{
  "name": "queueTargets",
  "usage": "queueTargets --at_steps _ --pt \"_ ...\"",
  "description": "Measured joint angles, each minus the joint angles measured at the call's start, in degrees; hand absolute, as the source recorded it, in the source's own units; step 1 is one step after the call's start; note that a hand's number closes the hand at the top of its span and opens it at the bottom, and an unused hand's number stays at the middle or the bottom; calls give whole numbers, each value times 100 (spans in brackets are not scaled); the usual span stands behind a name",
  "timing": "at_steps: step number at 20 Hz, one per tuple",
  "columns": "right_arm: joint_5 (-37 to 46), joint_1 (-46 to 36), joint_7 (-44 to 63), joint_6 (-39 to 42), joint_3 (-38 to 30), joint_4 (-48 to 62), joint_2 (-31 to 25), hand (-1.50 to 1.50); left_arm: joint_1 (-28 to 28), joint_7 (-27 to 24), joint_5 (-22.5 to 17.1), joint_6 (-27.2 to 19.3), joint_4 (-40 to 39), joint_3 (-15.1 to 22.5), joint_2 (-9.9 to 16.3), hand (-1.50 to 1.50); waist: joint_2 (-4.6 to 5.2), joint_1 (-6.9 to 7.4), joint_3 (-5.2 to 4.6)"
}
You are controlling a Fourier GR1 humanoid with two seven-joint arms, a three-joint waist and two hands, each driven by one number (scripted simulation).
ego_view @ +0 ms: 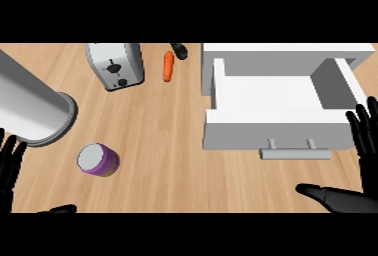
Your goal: Pick up the can, place it into the drawer and close the drawer
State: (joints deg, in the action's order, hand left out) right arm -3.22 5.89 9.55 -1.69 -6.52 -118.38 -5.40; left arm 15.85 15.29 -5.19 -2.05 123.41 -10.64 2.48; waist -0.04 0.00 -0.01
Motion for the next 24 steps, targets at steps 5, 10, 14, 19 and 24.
queueTargets --at_steps 5,10,14,19,24 --pt "-95 278 8 129 -92 -332 12 -150 -16 -404 208 -43 -588 142 -109 -150 -1 -8 0" --pt "-125 273 68 182 -183 -402 5 -150 34 -1069 473 -300 -1353 458 -205 -150 0 -6 0" --pt "-227 321 0 288 -312 -398 7 -150 92 -1447 634 -646 -1784 784 -231 -150 1 -6 1" --pt "-273 428 90 363 -420 -598 4 -150 19 -2138 518 -737 -2632 617 -226 -150 1 -8 1" --pt "-423 323 190 480 -640 -558 -79 -150 -124 -2469 416 -708 -3224 387 -199 -150 2 -5 1"
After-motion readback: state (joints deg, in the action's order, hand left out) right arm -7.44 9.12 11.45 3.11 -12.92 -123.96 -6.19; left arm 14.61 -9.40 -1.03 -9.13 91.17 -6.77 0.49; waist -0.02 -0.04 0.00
